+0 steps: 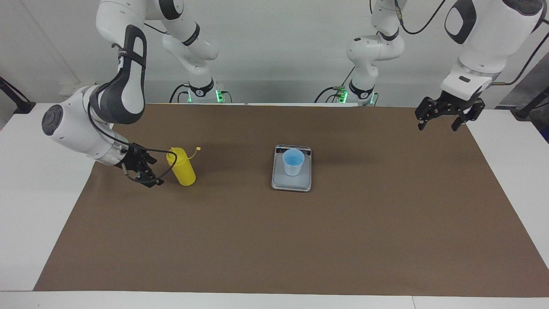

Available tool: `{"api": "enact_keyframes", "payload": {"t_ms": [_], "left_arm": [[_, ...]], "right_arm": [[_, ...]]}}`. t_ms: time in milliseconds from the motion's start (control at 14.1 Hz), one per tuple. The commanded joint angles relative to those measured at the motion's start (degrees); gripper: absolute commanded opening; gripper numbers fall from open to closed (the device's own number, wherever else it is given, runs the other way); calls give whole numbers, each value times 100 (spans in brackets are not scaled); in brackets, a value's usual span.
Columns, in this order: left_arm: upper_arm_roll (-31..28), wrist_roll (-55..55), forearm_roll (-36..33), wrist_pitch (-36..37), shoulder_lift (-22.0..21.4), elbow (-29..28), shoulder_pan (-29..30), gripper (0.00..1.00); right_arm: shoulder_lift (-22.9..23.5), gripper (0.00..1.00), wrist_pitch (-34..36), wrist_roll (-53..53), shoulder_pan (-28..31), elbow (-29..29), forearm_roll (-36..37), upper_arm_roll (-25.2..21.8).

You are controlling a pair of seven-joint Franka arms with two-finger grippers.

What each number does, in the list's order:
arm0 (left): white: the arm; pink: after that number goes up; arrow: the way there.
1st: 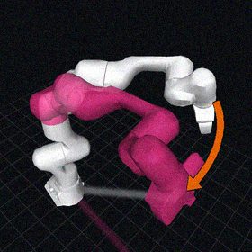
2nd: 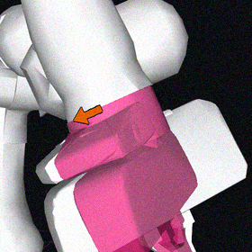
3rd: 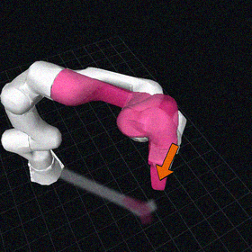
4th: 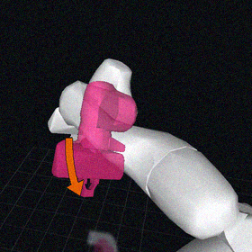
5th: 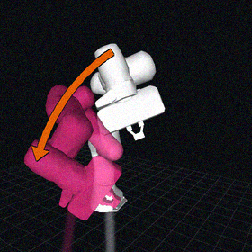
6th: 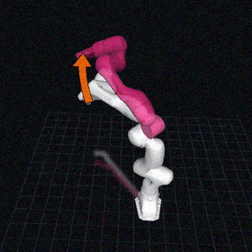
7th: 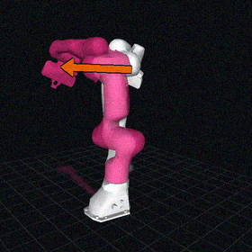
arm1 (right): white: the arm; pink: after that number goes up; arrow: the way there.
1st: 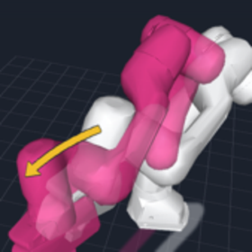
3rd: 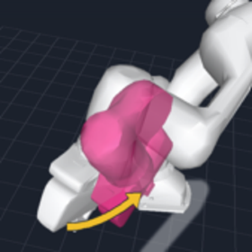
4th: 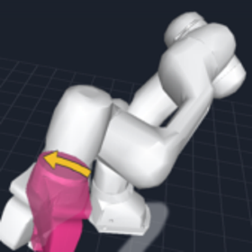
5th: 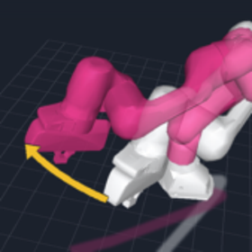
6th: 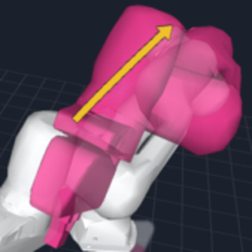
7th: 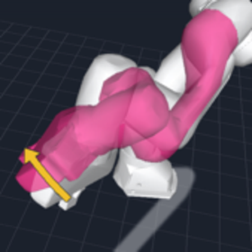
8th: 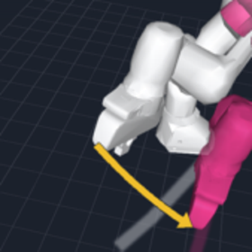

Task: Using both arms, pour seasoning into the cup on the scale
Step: 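Lower the right gripper onto the yellow bottle and grasp it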

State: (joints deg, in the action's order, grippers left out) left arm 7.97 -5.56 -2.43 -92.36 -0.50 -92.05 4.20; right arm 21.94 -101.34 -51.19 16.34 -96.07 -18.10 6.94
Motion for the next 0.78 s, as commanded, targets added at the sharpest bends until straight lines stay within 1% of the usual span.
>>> {"api": "enact_keyframes", "payload": {"t_ms": [0, 142, 284, 355, 496, 567, 638, 709], "left_arm": [[55, -138, 58, 95, -126, -165, 90, 100], [64, -138, 76, 113, -91, -94, 29, 100], [73, -138, 93, 52, -91, -94, 19, 100], [81, -129, 102, 25, -82, -94, 45, 100], [55, -50, 435, 42, -64, -16, 116, 100], [55, -50, 454, 77, -56, 2, 116, 100], [55, -50, 454, 86, -47, 37, 107, 100], [46, -50, 419, 78, -47, 73, 107, 100]], "right_arm": [[82, 100, -44, -154, 202, -376, -307, 62], [48, 100, -52, -154, 229, -596, -615, 62], [-84, 100, 9, -136, 282, -929, -1018, 62], [-145, 100, 35, -119, 291, -1122, -1107, 71], [-242, 100, 53, -22, 221, -1299, -1204, 71], [-260, 89, 44, -13, 203, -1309, -1344, 80], [-304, 26, 27, -48, 168, -1309, -1511, 88], [-339, 0, -17, -101, 159, -1309, -1713, 80]]}}
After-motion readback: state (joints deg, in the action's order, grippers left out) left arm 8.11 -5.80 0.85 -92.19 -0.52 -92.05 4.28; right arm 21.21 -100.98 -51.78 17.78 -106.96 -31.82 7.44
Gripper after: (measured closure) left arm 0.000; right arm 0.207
